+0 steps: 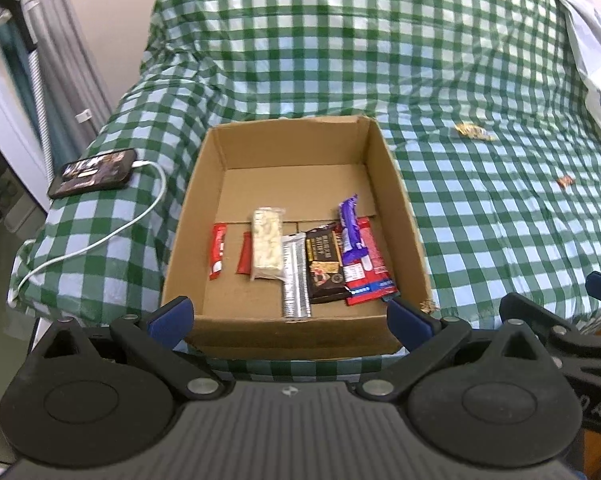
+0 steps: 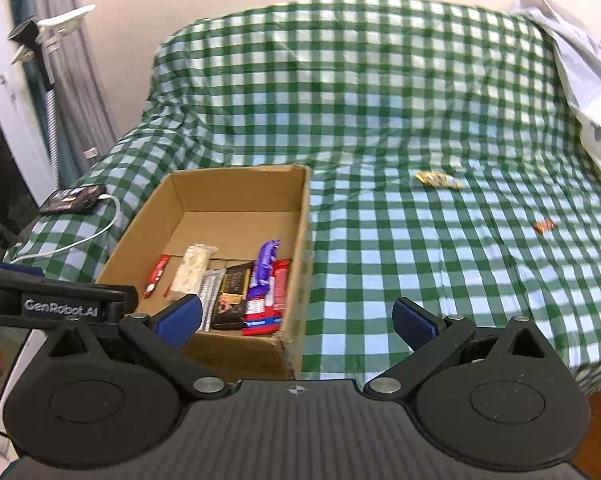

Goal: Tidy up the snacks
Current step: 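Lift both open grippers away from the box, then move both grippers toward the yellow bar and small red candy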

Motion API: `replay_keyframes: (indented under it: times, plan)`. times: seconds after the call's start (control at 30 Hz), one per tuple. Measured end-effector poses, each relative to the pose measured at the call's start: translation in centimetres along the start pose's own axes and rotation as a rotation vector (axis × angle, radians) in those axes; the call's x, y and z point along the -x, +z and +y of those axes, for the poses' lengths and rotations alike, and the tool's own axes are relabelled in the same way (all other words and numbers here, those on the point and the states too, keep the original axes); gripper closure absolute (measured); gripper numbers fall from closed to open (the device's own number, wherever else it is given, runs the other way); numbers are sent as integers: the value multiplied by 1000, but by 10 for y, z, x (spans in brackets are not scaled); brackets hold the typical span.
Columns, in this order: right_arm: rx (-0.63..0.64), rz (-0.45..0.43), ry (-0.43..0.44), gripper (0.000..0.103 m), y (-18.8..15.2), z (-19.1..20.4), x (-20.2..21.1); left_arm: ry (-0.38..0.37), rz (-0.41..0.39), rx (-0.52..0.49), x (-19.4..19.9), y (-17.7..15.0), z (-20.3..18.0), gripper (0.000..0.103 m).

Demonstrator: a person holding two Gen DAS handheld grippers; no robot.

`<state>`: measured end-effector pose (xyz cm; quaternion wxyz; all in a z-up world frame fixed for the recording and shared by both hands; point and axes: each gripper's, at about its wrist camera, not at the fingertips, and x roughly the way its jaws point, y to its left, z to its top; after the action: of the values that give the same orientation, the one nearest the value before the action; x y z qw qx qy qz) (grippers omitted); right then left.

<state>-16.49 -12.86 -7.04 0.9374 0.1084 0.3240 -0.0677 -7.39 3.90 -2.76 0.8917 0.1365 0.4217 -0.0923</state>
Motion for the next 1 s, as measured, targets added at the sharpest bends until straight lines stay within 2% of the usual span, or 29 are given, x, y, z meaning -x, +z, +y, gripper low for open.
replay_keyframes:
  times: [0.33, 0.47, 0.77, 1.0]
  plan:
    - [-143, 60, -44, 2, -11, -60, -28, -7, 43, -118, -20, 18, -53, 0]
    - [-183, 71, -75, 2, -11, -85, -37, -23, 32, -148, -28, 30, -76, 0]
    - [-262, 11, -208, 2, 11, -155, -50, -116, 28, -198, -59, 80, -135, 0]
    - [-310, 8, -309, 2, 26, -211, -74, -194, 23, -232, -108, 128, -178, 0]
